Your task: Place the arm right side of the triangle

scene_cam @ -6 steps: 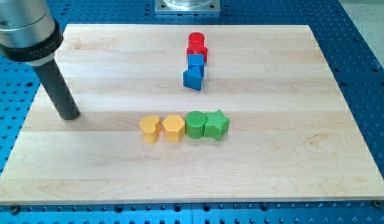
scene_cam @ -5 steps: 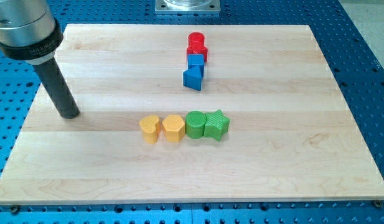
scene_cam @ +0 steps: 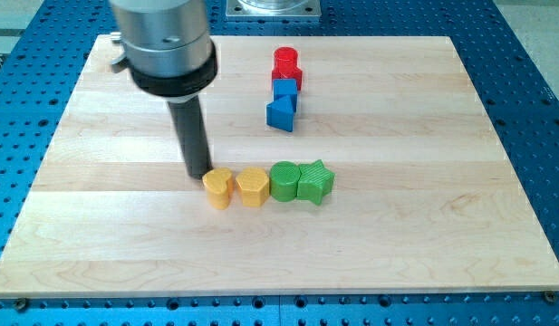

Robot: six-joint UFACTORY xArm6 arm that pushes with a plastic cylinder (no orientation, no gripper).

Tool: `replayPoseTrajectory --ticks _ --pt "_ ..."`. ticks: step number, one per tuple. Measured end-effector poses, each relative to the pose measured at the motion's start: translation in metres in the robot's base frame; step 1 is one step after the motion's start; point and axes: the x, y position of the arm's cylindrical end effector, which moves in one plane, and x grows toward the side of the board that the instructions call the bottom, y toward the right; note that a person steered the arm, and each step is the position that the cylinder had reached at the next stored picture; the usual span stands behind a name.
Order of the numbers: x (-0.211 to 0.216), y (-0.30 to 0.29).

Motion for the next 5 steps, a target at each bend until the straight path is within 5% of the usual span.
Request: replayPoseTrajectory --ticks 5 --pt "-0.035 0.153"
